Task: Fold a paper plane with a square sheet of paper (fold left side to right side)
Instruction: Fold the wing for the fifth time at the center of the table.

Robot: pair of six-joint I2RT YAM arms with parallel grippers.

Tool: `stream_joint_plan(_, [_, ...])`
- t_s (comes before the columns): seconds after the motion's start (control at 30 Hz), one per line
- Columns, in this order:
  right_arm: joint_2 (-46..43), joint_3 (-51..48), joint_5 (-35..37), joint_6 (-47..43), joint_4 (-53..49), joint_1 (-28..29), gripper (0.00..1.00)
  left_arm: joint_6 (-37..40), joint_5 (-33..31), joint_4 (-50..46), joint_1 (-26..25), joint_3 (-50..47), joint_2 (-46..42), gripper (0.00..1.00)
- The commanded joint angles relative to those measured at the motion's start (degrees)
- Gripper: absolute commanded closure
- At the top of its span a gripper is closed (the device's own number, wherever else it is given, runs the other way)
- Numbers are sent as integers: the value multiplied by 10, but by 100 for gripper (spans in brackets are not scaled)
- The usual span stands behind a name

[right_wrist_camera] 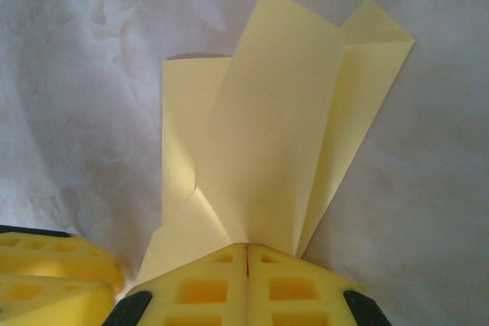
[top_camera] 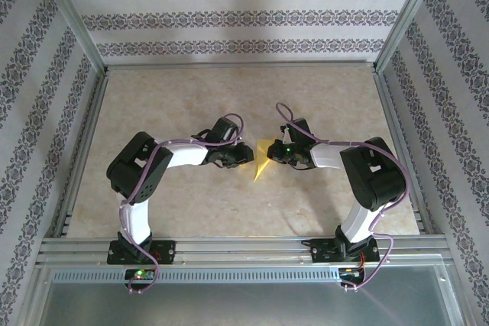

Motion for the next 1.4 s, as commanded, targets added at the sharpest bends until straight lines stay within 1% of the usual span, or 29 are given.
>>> stream_joint_plan(0.0, [20,-24,25,-12,-57,6,100,28,-13,-52,6,-1,-52,76])
stream_joint_plan(0.07, [19,-25,25,-12,-55,7,100,38,1,-75,5,6,-68,77])
stream_joint_plan(0.2, [20,-23,24,-13,-54,9,100,43,36,-94,-5,12,-85,85])
stream_joint_plan(0.33, [20,-23,24,-13,-55,11,100,44,82,-106,-25,35,-70,89])
stream_joint_plan(0.47, [20,-24,25,-13,-56,12,100,54,97,-133,-47,71,-39,89])
stream_joint_plan(0.63, [17,-25,25,-13,-58,13,100,62,98,-147,-54,99,-7,90])
stream_joint_plan(0.87, [13,-24,27,-14,-62,15,100,85,56,-187,-54,121,13,90])
stream_joint_plan(1.37, [16,-21,30,-15,-65,17,100,79,63,-161,-54,98,44,90])
